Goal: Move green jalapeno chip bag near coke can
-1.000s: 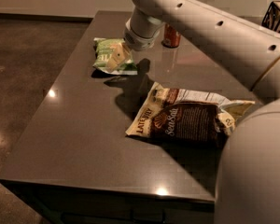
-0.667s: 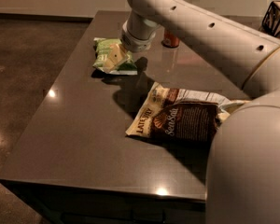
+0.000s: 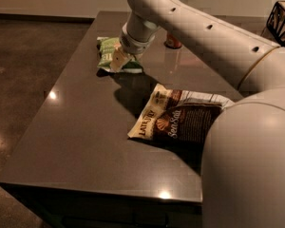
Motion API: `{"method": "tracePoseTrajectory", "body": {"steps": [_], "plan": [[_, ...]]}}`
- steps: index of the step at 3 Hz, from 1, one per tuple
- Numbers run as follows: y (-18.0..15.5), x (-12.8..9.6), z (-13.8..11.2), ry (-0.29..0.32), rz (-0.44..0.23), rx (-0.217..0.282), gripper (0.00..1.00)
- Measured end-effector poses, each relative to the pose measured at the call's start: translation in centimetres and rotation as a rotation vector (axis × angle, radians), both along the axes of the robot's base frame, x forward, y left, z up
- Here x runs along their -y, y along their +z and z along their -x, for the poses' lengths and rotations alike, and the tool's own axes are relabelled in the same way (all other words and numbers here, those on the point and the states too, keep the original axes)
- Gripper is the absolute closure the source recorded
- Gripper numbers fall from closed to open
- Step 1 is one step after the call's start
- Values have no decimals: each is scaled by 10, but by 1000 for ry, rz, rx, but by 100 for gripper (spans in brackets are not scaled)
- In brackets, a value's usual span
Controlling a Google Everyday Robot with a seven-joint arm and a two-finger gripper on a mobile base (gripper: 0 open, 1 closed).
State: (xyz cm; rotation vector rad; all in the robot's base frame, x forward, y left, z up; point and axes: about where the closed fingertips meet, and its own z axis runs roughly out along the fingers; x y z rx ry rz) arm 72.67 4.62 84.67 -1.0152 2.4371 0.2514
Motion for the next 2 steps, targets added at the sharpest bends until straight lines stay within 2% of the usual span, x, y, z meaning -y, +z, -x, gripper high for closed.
{"method": "tracePoseTrajectory", "body": {"steps": [1, 2], "plan": [[7, 10, 1, 8, -3, 6, 63], [26, 35, 4, 3, 19, 33, 87]]}}
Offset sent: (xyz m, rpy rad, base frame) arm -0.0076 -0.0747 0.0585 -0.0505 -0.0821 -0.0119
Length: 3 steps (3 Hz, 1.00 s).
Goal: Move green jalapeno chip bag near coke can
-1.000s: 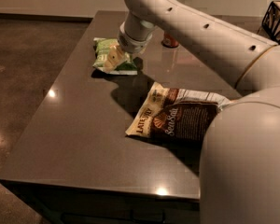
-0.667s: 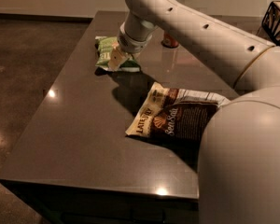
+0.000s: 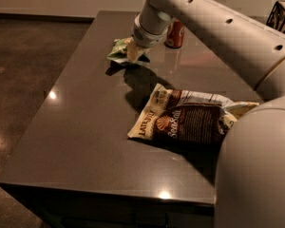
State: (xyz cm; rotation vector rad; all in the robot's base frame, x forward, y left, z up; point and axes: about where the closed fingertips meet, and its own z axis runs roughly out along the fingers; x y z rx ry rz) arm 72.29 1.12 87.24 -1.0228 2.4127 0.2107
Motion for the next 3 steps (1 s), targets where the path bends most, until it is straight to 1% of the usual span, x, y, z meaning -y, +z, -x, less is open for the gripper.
{"method": "tracePoseTrajectory", "body": {"steps": [1, 2, 3], "plan": [[15, 30, 1, -16, 31, 22, 100], [22, 56, 3, -26, 50, 37, 82], [24, 77, 4, -7, 45, 41, 59]]}}
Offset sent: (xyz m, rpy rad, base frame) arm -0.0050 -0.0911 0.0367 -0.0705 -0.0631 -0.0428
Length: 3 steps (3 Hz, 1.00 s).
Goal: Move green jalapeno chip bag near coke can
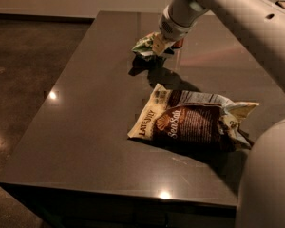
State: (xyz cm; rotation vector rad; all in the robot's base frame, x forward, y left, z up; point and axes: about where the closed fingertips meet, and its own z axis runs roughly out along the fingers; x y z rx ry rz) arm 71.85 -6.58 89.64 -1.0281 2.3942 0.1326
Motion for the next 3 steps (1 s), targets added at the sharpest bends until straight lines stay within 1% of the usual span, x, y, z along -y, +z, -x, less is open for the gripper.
{"method": "tracePoseTrajectory", "body": {"steps": [1, 2, 3], "plan": [[-3, 19, 0, 27, -6, -7, 35], [-5, 33, -3, 31, -4, -9, 12], [-7, 32, -3, 33, -4, -12, 0]]}}
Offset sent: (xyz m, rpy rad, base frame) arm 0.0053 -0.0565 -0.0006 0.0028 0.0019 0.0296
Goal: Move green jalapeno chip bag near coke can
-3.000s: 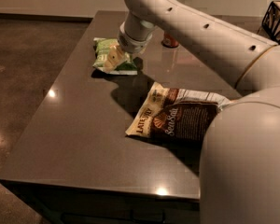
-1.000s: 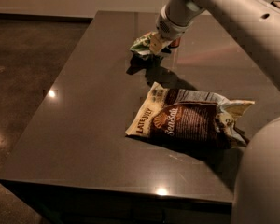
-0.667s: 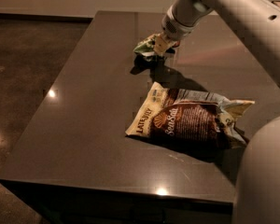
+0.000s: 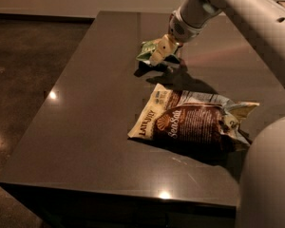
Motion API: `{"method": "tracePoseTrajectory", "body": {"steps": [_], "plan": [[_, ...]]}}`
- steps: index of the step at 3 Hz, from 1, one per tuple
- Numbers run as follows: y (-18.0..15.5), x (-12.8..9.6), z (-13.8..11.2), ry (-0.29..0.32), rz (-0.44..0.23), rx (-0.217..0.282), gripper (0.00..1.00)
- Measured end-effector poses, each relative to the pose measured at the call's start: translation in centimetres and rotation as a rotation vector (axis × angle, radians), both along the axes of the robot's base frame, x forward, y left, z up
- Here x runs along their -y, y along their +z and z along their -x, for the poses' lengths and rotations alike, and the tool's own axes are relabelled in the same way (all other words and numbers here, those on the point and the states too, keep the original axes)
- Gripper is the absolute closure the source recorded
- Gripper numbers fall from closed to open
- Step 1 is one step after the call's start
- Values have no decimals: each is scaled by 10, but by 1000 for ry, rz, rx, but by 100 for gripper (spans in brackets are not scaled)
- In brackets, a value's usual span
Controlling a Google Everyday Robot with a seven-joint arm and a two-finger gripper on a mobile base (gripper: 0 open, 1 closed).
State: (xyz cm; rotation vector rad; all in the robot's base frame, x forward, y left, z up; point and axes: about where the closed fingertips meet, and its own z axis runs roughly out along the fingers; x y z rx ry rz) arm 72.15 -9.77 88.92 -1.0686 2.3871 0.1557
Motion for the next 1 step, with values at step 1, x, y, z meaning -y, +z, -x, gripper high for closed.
{"method": "tracePoseTrajectory", "body": {"steps": [1], "plan": [[0, 0, 0, 0, 0, 0, 0]]}}
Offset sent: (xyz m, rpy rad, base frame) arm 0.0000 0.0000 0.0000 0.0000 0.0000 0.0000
